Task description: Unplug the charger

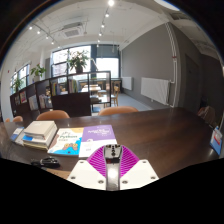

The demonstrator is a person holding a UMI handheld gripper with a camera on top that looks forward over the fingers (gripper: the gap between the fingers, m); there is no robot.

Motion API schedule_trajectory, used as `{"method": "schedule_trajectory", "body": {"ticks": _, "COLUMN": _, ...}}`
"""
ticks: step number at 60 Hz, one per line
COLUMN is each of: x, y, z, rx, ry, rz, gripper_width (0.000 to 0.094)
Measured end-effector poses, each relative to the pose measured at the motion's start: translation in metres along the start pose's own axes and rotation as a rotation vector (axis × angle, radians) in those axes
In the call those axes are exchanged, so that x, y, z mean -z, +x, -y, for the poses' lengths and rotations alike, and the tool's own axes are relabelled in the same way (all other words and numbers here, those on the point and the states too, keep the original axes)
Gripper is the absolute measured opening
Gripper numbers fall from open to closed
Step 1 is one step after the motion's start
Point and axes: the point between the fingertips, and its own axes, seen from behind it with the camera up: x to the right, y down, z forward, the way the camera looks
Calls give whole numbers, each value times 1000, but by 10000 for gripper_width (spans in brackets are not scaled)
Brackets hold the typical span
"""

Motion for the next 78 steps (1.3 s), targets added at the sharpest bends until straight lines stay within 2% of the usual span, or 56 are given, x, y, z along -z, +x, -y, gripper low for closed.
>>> {"method": "schedule_trajectory", "body": {"ticks": 9, "x": -35, "y": 17, "z": -94, "rx": 24, "ry": -161, "rz": 21, "gripper_width": 134}}
{"method": "schedule_trajectory", "body": {"ticks": 19, "x": -49, "y": 30, "z": -136, "rx": 49, "ry": -222, "rz": 20, "gripper_width": 168}}
{"method": "schedule_trajectory", "body": {"ticks": 25, "x": -46, "y": 26, "z": -138, "rx": 16, "ry": -243, "rz": 49, "gripper_width": 275}}
{"method": "schedule_trajectory", "body": {"ticks": 32, "x": -32, "y": 32, "z": -107, "rx": 29, "ry": -188, "rz": 5, "gripper_width": 622}}
{"method": "schedule_trajectory", "body": {"ticks": 36, "x": -17, "y": 31, "z": -73, "rx": 39, "ry": -128, "rz": -4, "gripper_width": 730}}
{"method": "schedule_trajectory", "body": {"ticks": 45, "x": 56, "y": 12, "z": -8, "rx": -7, "ry": -6, "rz": -5, "gripper_width": 749}}
{"method": "schedule_trajectory", "body": {"ticks": 54, "x": 149, "y": -30, "z": 10, "rx": -24, "ry": 52, "rz": 20, "gripper_width": 774}}
{"method": "schedule_trajectory", "body": {"ticks": 63, "x": 234, "y": -91, "z": -23, "rx": -7, "ry": 38, "rz": 70, "gripper_width": 780}}
{"method": "schedule_trajectory", "body": {"ticks": 78, "x": 324, "y": -197, "z": -109, "rx": 64, "ry": -87, "rz": 199, "gripper_width": 793}}
